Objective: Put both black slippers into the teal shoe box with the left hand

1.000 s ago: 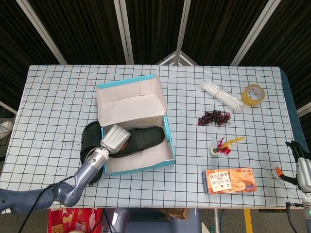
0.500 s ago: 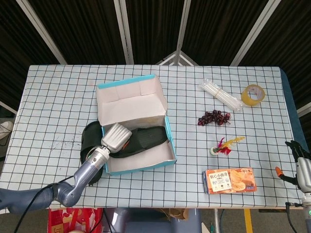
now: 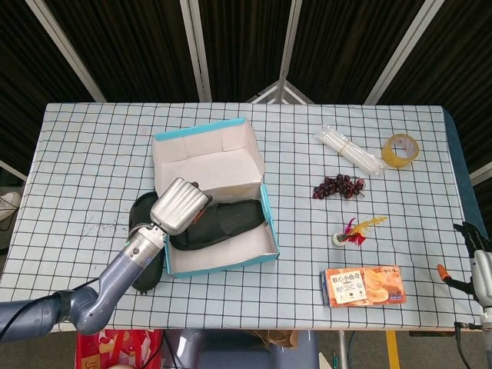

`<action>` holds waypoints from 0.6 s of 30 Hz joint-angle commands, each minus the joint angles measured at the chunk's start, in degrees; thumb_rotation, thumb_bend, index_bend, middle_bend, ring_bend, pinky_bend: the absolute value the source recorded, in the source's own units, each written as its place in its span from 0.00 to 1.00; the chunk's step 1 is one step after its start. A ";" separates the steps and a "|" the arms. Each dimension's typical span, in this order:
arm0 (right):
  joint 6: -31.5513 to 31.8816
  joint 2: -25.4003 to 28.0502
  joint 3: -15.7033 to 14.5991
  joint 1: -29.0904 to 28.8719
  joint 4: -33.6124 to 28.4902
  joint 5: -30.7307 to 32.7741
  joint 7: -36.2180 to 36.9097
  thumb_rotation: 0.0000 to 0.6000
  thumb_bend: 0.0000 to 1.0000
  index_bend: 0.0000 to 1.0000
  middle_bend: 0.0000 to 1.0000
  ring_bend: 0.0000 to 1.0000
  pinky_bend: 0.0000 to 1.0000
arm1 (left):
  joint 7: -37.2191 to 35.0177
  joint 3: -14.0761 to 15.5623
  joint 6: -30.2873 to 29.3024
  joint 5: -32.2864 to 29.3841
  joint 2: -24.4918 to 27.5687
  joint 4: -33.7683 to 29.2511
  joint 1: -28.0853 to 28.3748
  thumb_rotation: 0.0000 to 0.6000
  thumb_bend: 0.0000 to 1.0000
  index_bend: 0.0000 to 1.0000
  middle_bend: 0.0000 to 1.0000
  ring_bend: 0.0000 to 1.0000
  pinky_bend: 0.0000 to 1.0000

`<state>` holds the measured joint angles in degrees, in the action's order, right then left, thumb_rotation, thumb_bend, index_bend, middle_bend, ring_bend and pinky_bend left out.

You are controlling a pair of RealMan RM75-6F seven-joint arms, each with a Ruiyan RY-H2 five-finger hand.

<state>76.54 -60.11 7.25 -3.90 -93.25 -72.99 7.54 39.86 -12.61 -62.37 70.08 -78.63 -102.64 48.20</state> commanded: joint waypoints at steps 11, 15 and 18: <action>1.21 0.83 -0.12 0.61 -1.27 -0.85 0.48 1.00 0.31 0.15 0.11 0.18 0.19 | -5.72 5.23 -6.40 0.61 26.46 -20.21 -13.13 1.00 0.19 0.17 0.13 0.10 0.34; 1.28 0.90 -0.22 0.60 -1.63 -1.05 0.14 1.00 0.31 0.15 0.11 0.18 0.19 | -8.94 8.01 -5.37 2.41 30.03 -19.51 -15.78 1.00 0.13 0.09 0.03 0.01 0.31; 1.26 0.96 -0.23 0.61 -1.74 -1.02 0.13 1.00 0.31 0.15 0.11 0.18 0.19 | -13.32 9.62 -5.55 3.78 30.01 -18.53 -18.01 1.00 0.12 0.08 0.03 0.00 0.30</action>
<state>77.80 -59.15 7.02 -3.29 -94.99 -74.01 7.67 29.35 -4.55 -68.02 72.69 -48.95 -121.65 32.10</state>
